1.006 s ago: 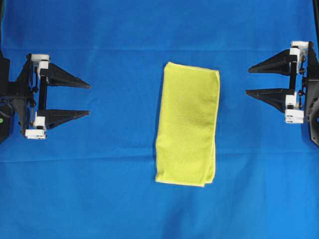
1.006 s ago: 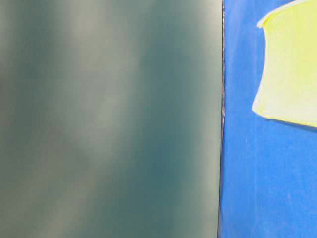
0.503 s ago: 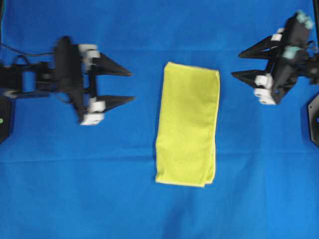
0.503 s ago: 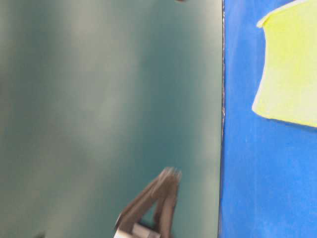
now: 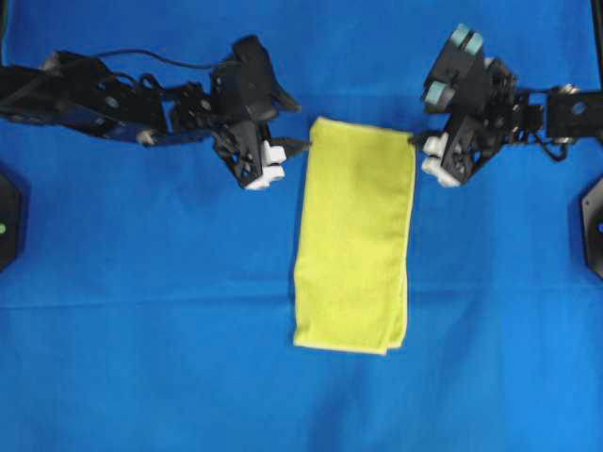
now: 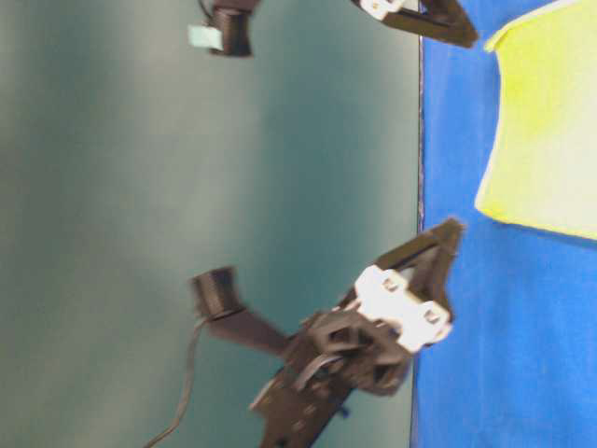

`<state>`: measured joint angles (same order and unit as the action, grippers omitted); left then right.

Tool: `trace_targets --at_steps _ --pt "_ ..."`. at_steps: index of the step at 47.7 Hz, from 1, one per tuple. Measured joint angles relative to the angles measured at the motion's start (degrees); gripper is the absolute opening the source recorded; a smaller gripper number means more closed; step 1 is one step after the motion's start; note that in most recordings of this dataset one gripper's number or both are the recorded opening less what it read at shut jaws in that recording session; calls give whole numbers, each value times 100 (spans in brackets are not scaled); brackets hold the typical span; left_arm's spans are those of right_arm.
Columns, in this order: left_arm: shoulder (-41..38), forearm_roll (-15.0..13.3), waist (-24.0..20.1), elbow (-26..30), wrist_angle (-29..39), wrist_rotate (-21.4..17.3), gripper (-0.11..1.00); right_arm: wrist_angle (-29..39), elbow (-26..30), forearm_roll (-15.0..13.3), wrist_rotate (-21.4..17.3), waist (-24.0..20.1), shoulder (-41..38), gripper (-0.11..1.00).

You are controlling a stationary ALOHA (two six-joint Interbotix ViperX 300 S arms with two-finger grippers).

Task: Fold the yellow towel.
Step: 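Move both grippers to the far corners of the vertical strip, then grasp the far left and far right corners of the strip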

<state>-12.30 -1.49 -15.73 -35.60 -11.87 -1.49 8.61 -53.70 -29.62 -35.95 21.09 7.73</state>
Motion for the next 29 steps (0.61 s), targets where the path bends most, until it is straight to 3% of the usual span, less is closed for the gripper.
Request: trace_targets --at_steps 20,23,29 --pt "-1002 0 -97 554 -193 9 64 -633 149 9 0 114 -853 62" --pt "-1020 0 -105 571 -193 9 57 -650 167 0 0 114 -870 56" --pt "-1028 9 -97 589 -176 9 25 -686 185 0 0 114 -879 28"
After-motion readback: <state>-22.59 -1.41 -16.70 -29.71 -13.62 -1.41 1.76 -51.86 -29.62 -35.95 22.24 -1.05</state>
